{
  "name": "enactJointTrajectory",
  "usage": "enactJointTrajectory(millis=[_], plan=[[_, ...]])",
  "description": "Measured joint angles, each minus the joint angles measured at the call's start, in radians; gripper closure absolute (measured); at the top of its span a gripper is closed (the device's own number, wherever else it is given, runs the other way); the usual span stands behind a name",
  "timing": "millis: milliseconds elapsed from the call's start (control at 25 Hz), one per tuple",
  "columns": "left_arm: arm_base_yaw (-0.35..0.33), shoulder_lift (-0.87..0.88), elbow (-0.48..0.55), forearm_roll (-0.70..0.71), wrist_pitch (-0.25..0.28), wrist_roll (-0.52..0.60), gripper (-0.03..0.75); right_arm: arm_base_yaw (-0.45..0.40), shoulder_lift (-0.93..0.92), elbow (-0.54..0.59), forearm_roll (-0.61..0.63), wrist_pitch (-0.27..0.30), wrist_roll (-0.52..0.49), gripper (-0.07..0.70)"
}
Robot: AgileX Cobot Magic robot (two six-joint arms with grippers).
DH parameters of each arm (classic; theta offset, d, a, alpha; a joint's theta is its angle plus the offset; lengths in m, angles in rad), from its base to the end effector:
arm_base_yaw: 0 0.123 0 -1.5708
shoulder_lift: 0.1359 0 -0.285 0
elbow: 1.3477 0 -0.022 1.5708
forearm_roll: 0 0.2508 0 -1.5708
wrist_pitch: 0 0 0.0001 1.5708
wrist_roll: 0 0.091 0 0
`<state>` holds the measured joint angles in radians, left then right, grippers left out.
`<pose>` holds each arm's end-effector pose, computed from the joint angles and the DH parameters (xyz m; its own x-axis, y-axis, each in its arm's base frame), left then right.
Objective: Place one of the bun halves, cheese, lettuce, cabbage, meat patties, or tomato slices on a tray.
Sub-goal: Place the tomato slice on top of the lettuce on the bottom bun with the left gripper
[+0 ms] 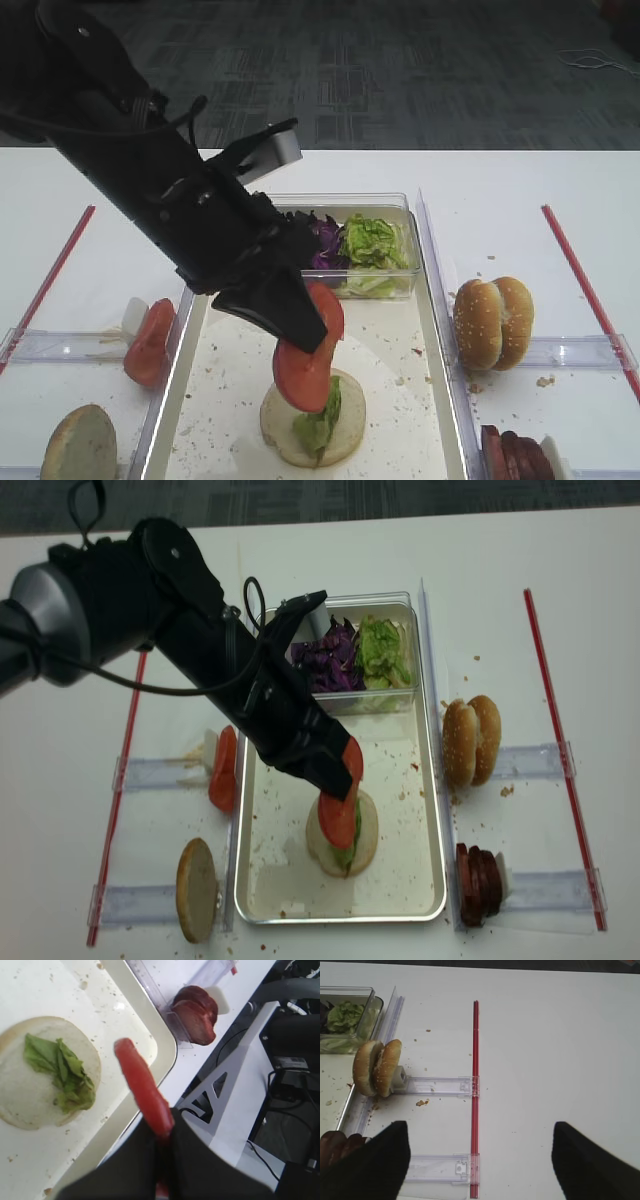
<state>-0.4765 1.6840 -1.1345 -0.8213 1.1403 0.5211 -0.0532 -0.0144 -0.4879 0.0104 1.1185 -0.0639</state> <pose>0.2506 -0.1975 0.2397 -0.8349 0.5145 -0.1953 0.5051 0.5754 -0.6433 -0.0081 0.0013 0.2693 -0.5057 -0.0325 -0.8621 0.0151 0.9988 -0.0465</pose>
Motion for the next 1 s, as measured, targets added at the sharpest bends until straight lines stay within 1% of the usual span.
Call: enactJointTrajectory(millis=[200,400,600,720,1000], plan=[[-0.006,0.086,0.000,-0.026,-0.049,0.005,0.697,0.000,0.000,0.000,0.000,0.000,0.000,0.021],[-0.008,0.163,0.000,-0.080,-0.070,0.037,0.697,0.000,0.000,0.000,0.000,0.000,0.000,0.021],[-0.008,0.201,0.000,-0.086,-0.121,0.037,0.697,0.000,0.000,0.000,0.000,0.000,0.000,0.021],[-0.008,0.215,0.000,-0.088,-0.130,0.033,0.697,0.000,0.000,0.000,0.000,0.000,0.000,0.021],[-0.008,0.236,-0.002,-0.084,-0.133,0.009,0.698,0.000,0.000,0.000,0.000,0.000,0.000,0.021]])
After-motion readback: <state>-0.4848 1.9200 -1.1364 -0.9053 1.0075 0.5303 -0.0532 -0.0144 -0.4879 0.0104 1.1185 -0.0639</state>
